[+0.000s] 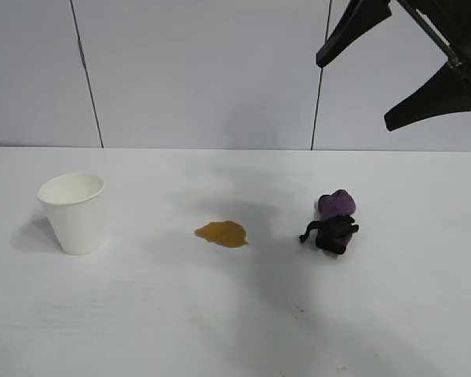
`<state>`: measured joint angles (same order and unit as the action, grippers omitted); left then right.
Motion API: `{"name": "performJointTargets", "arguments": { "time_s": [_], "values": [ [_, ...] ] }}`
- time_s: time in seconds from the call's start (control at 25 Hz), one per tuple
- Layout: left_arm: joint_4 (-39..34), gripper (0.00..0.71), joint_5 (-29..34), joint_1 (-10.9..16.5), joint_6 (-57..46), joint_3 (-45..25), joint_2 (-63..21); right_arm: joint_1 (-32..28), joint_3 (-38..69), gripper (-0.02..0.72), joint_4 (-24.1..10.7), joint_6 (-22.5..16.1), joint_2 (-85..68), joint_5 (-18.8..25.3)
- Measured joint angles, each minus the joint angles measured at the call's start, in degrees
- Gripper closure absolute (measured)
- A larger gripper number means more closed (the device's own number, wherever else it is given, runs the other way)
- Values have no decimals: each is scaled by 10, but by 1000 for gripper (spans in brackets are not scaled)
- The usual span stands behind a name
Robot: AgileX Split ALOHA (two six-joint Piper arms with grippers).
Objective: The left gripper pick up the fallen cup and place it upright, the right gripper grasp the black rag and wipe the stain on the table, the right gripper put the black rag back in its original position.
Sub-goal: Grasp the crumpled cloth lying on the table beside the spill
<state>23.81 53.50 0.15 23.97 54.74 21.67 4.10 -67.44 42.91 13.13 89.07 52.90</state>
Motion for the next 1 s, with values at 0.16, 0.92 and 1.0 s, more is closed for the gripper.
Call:
{"name": "performJointTargets", "arguments": {
  "time_s": [0.16,0.92,1.0],
  "values": [
    [-27,21,51,0,-21,1,-77,0,0,54,0,0,0,0],
    [-249,21,202,0,-236,-149,-217,0,0,54,-1,0,0,1],
    [-252,21,185,0,-240,-192,-225,0,0,54,-2,0,0,1]
  ]
}}
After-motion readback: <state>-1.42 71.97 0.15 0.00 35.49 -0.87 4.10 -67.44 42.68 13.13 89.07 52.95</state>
